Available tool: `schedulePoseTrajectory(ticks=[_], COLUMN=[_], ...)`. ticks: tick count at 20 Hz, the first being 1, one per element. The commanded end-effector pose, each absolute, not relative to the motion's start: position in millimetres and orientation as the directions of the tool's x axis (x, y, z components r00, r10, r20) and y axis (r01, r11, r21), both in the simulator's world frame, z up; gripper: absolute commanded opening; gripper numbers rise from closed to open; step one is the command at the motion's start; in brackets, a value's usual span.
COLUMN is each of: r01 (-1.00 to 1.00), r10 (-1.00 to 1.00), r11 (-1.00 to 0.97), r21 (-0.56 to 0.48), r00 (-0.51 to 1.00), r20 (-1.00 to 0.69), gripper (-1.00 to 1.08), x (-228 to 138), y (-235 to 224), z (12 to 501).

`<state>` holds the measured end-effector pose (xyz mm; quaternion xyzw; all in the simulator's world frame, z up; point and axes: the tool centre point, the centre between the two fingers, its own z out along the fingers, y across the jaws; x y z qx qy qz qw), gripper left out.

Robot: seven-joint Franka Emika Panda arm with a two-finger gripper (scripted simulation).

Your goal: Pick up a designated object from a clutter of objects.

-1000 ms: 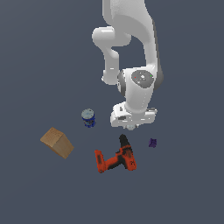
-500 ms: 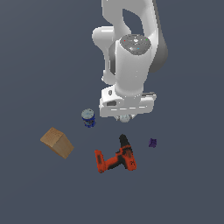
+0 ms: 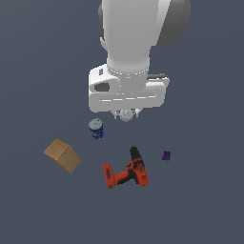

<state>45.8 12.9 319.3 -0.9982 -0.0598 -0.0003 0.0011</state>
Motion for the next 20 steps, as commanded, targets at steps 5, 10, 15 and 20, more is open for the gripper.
schedulePoseTrajectory(ticks=[5, 10, 15, 20], r01=[0.119, 0.119, 0.119, 0.119], r10=[0.119, 0.119, 0.119, 0.119], r11=[-0.993, -0.993, -0.993, -0.993], r21=[-0.001, -0.001, -0.001, 0.0], r00=[0.993, 0.993, 0.993, 0.993], r20=[0.0, 0.0, 0.0, 0.0], gripper=[-1.0, -1.0, -1.0, -1.0], x=[59.5, 68.1, 74.3, 78.0], y=[-10.7, -23.5, -31.7, -36.1], z=[378.8, 410.9, 431.4, 442.8])
